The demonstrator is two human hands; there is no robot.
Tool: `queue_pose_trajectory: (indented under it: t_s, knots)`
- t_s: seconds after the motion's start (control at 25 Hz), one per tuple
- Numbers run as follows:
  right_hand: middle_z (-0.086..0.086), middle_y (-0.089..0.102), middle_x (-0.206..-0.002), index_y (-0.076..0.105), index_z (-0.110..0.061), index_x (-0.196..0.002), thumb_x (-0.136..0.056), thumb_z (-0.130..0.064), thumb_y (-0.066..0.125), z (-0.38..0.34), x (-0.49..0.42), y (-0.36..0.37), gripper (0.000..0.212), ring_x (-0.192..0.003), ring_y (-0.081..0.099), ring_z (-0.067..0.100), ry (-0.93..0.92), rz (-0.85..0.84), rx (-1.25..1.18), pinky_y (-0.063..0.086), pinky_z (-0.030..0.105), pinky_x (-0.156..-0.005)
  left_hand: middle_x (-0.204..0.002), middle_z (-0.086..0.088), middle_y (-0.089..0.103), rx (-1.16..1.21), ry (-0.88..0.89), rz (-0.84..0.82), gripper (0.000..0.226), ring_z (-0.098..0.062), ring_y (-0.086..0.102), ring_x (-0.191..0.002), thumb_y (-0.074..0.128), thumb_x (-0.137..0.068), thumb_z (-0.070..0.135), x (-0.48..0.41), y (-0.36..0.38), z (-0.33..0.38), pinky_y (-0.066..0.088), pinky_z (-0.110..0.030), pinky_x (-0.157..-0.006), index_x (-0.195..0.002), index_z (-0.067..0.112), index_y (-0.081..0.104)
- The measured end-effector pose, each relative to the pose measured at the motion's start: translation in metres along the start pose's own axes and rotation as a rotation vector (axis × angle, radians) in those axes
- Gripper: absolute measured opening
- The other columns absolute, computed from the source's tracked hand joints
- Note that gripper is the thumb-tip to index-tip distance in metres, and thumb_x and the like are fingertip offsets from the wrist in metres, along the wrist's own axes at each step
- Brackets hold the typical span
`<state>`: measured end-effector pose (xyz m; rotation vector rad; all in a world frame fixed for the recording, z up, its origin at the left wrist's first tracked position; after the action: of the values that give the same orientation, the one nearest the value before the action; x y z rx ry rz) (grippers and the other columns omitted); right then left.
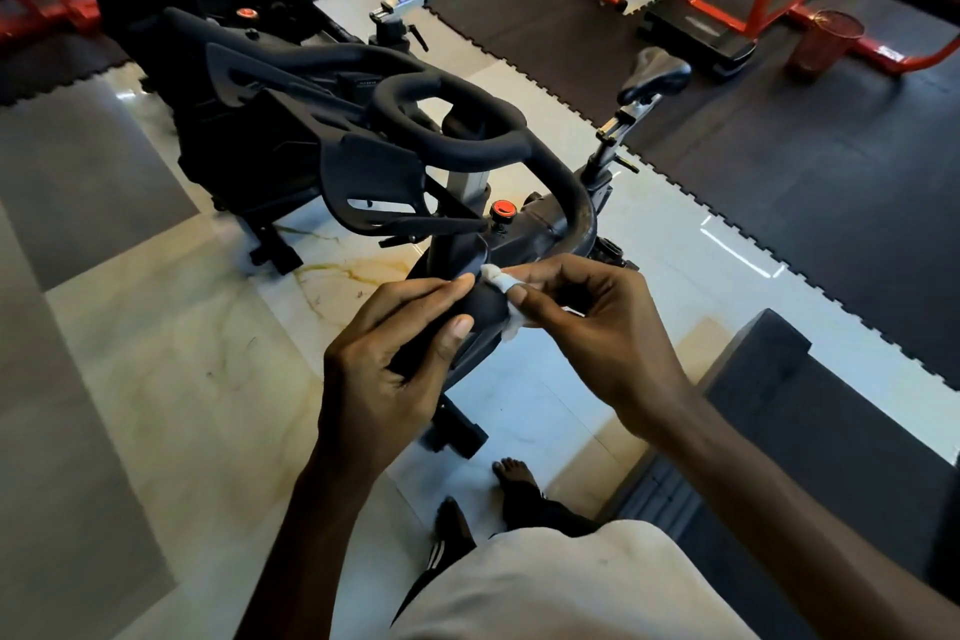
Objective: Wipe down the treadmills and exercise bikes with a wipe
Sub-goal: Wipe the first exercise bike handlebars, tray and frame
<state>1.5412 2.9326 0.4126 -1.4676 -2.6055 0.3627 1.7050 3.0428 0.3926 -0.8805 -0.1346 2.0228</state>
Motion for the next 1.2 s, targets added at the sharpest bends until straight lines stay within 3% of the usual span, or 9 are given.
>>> queue_pose_trajectory:
  t_s: [0.12,0.24,0.44,0.56,0.68,0.8,0.88,1.08,1.2]
  knots:
    - [-0.004,0.076,-0.088,0.076,-0.018,-0.095,-0.092,-0.021,0.070,0.004,0.000,-0.002,0.008,-0.082,0.072,0.019,0.038,0.079,-0.010,0.058,0.051,-0.076,-0.113,-0.003,0.069,-0.010,-0.026,0.029,0.027,-0.014,0.066,-0.108,0.066,-0.095,0.011,0.004,-0.002,0.002,0.052,-0.024,-0.093,-0.121,0.005,0.070]
    - [-0.003,0.076,-0.090,0.077,-0.020,-0.100,-0.093,-0.020,0.070,-0.005,0.008,0.011,0.010,-0.083,0.069,0.027,-0.036,0.057,-0.060,0.057,0.051,-0.075,-0.112,-0.004,0.070,-0.016,-0.039,0.045,0.025,-0.013,0.066,-0.107,0.066,-0.094,0.009,0.005,-0.002,0.005,0.052,-0.023,-0.092,-0.119,0.004,0.071]
    - [-0.002,0.075,-0.091,0.076,-0.018,-0.100,-0.092,-0.018,0.072,0.002,0.020,0.016,0.009,-0.083,0.070,0.024,-0.121,0.095,-0.080,0.058,0.041,-0.070,-0.119,-0.007,0.066,-0.152,0.044,0.016,0.028,-0.019,0.064,-0.112,0.063,-0.098,0.014,0.002,0.001,0.013,0.053,-0.029,-0.095,-0.122,0.003,0.069]
    - [-0.001,0.073,-0.090,0.077,-0.018,-0.098,-0.091,-0.019,0.073,0.023,0.006,0.002,0.008,-0.081,0.069,0.020,-0.107,0.144,0.036,0.058,0.040,-0.070,-0.120,-0.007,0.066,-0.354,0.158,-0.073,0.030,-0.022,0.061,-0.113,0.062,-0.098,0.019,-0.006,0.008,0.020,0.051,-0.032,-0.097,-0.125,0.006,0.069]
    - [0.001,0.072,-0.091,0.078,-0.021,-0.096,-0.090,-0.018,0.073,0.052,-0.019,-0.019,0.009,-0.081,0.068,0.015,-0.079,0.195,0.211,0.057,0.041,-0.071,-0.114,-0.005,0.067,-0.481,0.173,-0.159,0.028,-0.022,0.061,-0.106,0.061,-0.096,0.023,-0.017,0.017,0.025,0.052,-0.034,-0.090,-0.118,0.009,0.071]
    - [-0.006,0.068,-0.087,0.077,-0.030,-0.101,-0.090,-0.019,0.073,0.061,-0.040,-0.035,0.016,-0.080,0.065,0.007,-0.114,0.200,0.318,0.054,0.022,-0.067,-0.106,-0.004,0.068,-0.565,0.159,-0.196,0.020,-0.022,0.062,-0.097,0.066,-0.093,0.018,-0.024,0.020,0.032,0.052,-0.035,-0.080,-0.111,0.011,0.073]
    - [-0.010,0.068,-0.087,0.078,-0.021,-0.103,-0.090,-0.016,0.073,0.060,-0.054,-0.042,0.015,-0.077,0.063,0.001,-0.100,0.193,0.349,0.046,0.007,-0.063,-0.102,-0.005,0.070,-0.619,0.137,-0.223,0.020,-0.024,0.064,-0.092,0.072,-0.089,0.015,-0.027,0.023,0.038,0.052,-0.036,-0.076,-0.108,0.010,0.075]
    - [-0.003,0.065,-0.086,0.079,-0.015,-0.103,-0.091,-0.018,0.072,0.056,-0.090,-0.062,0.014,-0.071,0.057,0.000,-0.075,0.177,0.489,0.037,0.001,-0.055,-0.096,-0.007,0.072,-0.798,0.003,-0.305,0.025,-0.027,0.067,-0.087,0.078,-0.082,0.016,-0.028,0.038,0.052,0.052,-0.041,-0.074,-0.106,0.010,0.075]
    - [-0.002,0.067,-0.094,0.078,-0.018,-0.105,-0.093,-0.022,0.070,0.058,-0.111,-0.075,0.015,-0.079,0.060,0.008,-0.095,0.027,0.575,0.037,0.004,-0.057,-0.108,-0.010,0.073,-0.955,-0.133,-0.405,0.037,-0.029,0.067,-0.101,0.079,-0.084,0.023,-0.035,0.052,0.068,0.048,-0.046,-0.093,-0.117,0.010,0.072]
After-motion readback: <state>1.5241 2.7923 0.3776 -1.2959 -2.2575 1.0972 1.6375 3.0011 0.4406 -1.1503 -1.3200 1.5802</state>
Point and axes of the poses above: each hand's wrist, its own x-axis away from the middle knuckle, its own y-axis out of the palm, z = x × y, the point moved 1 cm from there along -x, towards the middle knuckle
